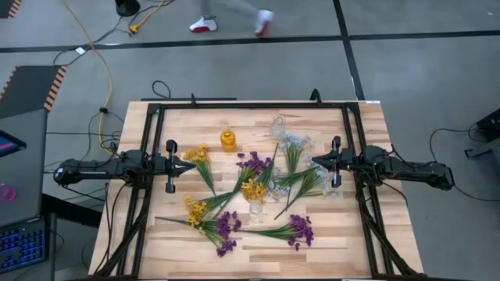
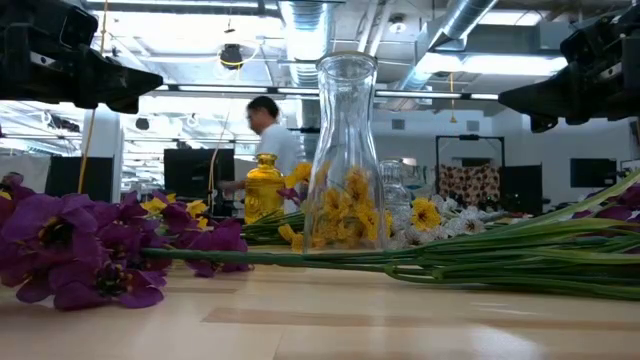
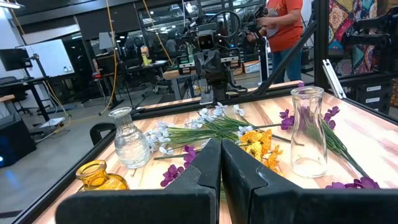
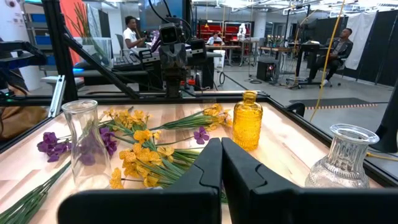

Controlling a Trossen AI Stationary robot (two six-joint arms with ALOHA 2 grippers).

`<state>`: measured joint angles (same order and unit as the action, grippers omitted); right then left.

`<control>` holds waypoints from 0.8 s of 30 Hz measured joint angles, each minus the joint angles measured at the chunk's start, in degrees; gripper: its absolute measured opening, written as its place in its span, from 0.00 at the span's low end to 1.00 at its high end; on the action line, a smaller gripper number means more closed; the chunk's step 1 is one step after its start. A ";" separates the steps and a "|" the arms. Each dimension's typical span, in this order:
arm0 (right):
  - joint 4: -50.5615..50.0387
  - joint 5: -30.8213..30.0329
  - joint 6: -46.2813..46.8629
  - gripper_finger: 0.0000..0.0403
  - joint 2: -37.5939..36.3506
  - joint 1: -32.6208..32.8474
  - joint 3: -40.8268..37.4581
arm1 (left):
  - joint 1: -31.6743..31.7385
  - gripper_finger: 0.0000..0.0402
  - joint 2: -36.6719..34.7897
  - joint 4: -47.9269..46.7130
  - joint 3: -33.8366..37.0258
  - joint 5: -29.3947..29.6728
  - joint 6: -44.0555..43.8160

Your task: Sort flowers into vase by color

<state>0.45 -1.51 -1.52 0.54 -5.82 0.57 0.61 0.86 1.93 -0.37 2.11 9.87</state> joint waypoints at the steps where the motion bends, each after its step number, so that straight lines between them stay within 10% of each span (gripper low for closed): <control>1: -0.01 -0.01 0.00 0.08 0.00 0.01 0.01 | -0.01 0.00 -0.01 -0.02 0.00 0.00 0.00; 16: -0.01 -0.01 0.00 0.08 -0.01 0.01 0.01 | -0.01 0.00 0.00 0.06 0.01 0.47 -1.96; 24: -0.01 -0.01 0.00 0.08 -0.02 0.01 0.01 | 0.02 0.04 -0.02 1.85 0.01 11.25 -12.94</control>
<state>0.44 -1.51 -1.52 0.51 -5.82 0.57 0.62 0.84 3.79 -0.36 13.36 -3.07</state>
